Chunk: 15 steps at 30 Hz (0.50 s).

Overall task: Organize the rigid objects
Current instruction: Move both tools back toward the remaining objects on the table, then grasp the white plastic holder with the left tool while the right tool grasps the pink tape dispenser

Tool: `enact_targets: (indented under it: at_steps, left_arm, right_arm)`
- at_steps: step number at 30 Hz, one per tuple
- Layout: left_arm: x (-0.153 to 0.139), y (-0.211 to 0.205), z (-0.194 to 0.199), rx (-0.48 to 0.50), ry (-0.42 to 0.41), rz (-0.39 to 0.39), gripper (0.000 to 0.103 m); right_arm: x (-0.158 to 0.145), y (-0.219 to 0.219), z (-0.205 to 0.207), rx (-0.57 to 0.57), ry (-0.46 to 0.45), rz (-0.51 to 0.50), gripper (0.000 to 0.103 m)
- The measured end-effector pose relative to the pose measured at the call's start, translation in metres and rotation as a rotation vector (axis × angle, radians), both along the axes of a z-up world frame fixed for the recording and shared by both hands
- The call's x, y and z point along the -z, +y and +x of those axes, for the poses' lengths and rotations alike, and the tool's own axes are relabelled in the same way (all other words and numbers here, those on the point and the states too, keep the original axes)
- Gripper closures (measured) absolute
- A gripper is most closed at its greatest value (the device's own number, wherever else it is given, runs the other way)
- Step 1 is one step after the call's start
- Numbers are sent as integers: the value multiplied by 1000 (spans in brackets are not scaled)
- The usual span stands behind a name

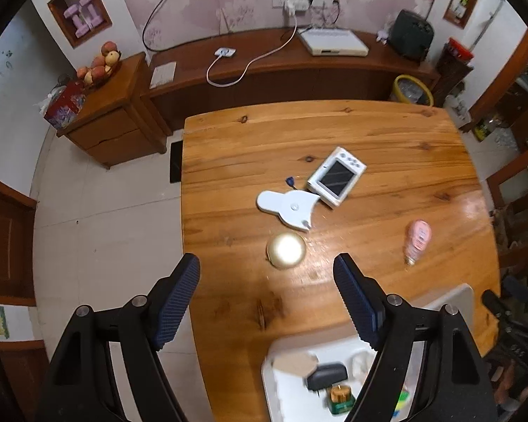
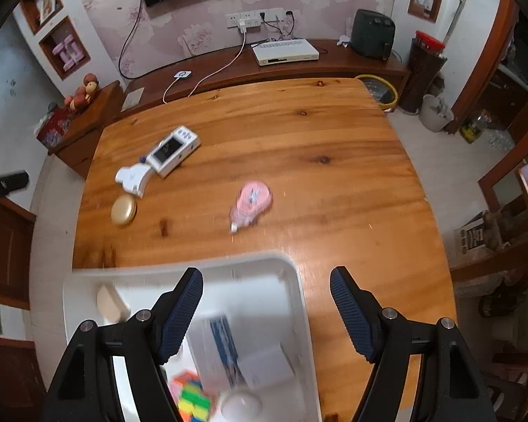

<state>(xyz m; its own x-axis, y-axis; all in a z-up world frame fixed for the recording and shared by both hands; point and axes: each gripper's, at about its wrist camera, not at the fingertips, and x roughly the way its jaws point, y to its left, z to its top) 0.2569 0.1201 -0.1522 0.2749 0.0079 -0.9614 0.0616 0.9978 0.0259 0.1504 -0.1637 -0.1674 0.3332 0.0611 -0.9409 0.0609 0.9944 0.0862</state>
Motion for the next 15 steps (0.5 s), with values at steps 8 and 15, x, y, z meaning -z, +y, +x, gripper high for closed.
enact_targets:
  at_steps: [8, 15]
  left_arm:
    - [50, -22, 43, 137, 85, 46, 14]
    - [85, -43, 55, 425, 90, 196, 14]
  right_arm:
    - [50, -10, 78, 46, 135, 107, 27]
    - [103, -13, 117, 93, 262, 142, 27]
